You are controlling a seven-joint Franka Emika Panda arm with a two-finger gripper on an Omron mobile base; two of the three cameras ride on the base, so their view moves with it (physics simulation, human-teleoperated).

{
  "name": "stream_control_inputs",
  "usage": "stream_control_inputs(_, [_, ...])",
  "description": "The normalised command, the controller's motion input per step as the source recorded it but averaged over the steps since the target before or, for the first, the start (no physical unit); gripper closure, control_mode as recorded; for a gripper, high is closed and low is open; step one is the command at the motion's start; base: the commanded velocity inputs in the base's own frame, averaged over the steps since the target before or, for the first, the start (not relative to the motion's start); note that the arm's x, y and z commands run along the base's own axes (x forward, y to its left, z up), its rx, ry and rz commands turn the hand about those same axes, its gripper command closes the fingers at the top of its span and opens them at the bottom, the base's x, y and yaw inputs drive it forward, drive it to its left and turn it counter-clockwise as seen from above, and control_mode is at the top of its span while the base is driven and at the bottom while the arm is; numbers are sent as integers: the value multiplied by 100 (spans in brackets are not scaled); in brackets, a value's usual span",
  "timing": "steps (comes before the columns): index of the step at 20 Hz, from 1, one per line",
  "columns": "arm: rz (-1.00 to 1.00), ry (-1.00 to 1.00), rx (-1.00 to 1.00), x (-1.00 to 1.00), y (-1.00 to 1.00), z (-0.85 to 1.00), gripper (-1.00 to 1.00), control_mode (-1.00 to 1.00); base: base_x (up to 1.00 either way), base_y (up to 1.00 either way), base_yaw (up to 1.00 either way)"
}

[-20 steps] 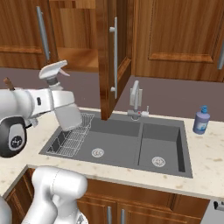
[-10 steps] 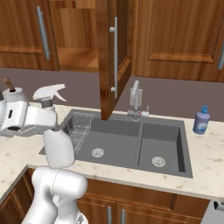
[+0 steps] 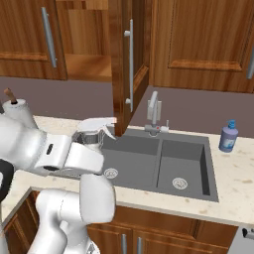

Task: Open the cabinet. Pick the spray and place it next to the sink. Then close the cabinet.

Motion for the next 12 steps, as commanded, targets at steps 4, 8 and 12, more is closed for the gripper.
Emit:
stream_control_inputs(4, [0,0,4,30,-76,-19,100,-100,0,0,0])
stream_control_inputs(8, [0,0,5,43,-76,-18,100,-100,0,0,0])
stream_control_inputs(12, [2,-2,7,42,-82,-15,100,-100,0,0,0])
